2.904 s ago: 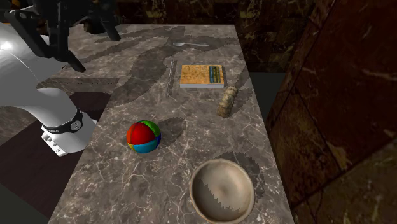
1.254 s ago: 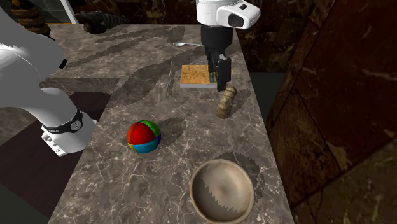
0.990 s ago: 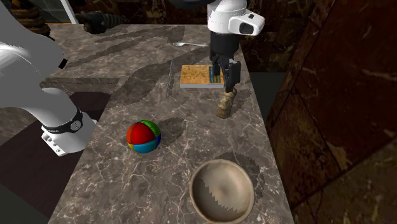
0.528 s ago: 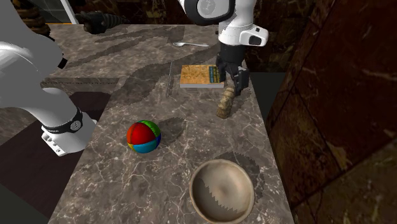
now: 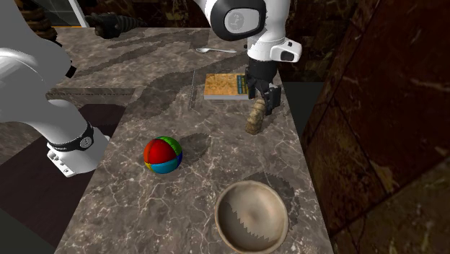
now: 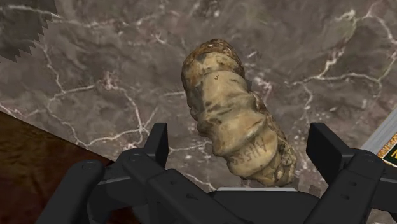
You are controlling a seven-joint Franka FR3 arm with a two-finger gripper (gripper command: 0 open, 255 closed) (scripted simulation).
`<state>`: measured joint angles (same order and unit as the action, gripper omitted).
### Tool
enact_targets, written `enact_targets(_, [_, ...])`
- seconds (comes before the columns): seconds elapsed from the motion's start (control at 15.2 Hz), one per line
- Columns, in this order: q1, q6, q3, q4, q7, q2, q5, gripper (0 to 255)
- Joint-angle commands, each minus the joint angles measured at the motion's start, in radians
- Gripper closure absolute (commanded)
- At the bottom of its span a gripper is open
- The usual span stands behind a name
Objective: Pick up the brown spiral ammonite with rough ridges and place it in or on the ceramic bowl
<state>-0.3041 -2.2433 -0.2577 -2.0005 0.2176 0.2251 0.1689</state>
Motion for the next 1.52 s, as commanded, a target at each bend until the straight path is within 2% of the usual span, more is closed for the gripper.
enact_targets(0.0, [0.0,0.0,0.0,0.0,0.0,0.0,0.0,0])
enact_targets(0.13, [0.0,0.0,0.0,0.0,0.0,0.0,0.0,0])
enact_targets(0.2, [0.0,0.0,0.0,0.0,0.0,0.0,0.0,255])
enact_targets(0.79, [0.0,0.0,0.0,0.0,0.0,0.0,0.0,255])
enact_targets(1.45, [0.005,0.118,-0.007,0.061,0.027,-0.061,-0.03,255])
